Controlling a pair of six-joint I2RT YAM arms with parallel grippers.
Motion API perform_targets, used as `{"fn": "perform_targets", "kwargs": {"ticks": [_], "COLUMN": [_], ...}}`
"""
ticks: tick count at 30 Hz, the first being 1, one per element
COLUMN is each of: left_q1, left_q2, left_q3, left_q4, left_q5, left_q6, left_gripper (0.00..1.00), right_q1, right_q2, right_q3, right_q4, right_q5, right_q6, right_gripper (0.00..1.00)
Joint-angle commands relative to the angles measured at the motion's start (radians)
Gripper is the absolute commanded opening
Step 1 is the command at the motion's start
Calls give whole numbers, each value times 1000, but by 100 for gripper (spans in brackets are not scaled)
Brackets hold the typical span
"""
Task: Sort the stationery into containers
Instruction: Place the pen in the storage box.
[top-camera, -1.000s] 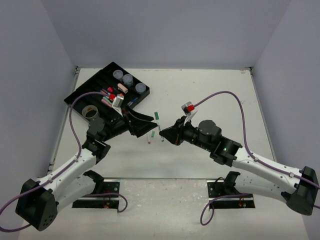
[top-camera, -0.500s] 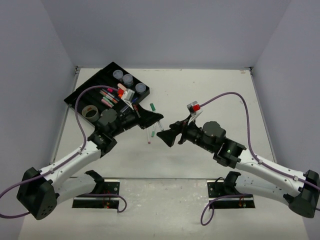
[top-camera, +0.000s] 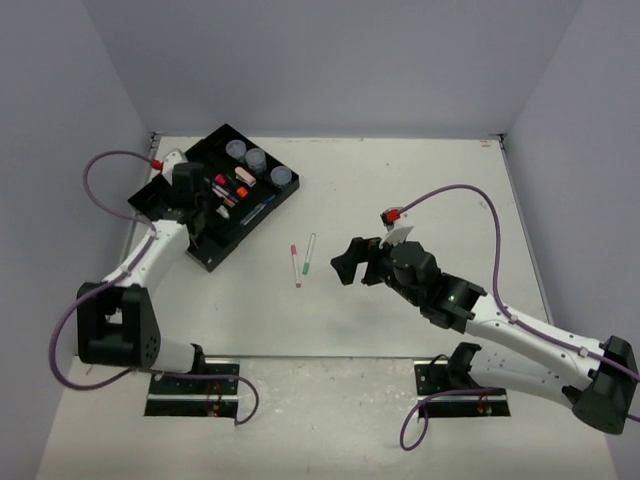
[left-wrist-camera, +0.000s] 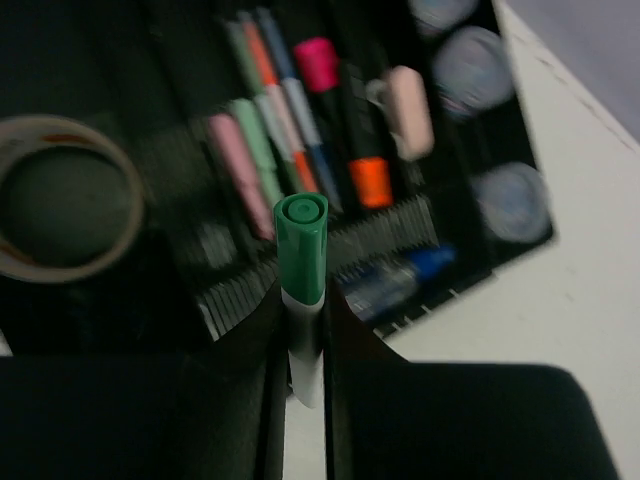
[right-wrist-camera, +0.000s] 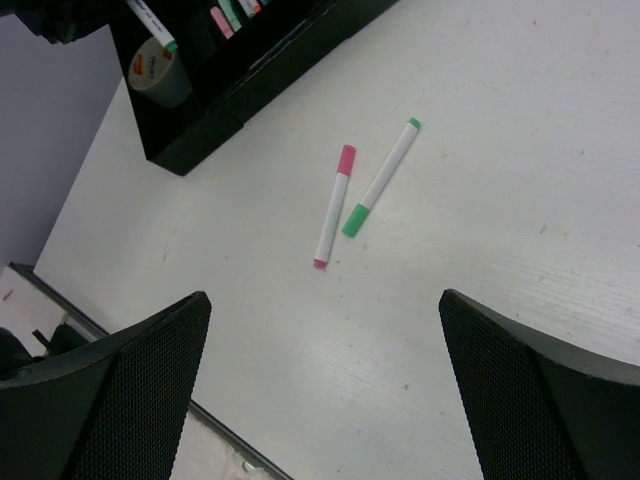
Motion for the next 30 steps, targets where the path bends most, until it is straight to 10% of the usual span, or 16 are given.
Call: {"fn": "perform_targets", "kwargs": {"ticks": [1,23,30], "left_q1": [157,221,221], "left_q2": [145,338,316], "left_q3": [142,122,66], "left_q4": [-108,111,144], "left_q5": [-77,38,36], "left_q6": [31,-109,-123], "left_gripper": [0,1,20], "right_q1": [-19,-38,-38], "right_q2": [20,93,114], "right_q3": [-12,-5,5], "right_q4": [-8,-6,-6], "right_q5": [52,3,-10], "right_q6": [-12,-15,-20], "right_gripper": [99,99,99]}}
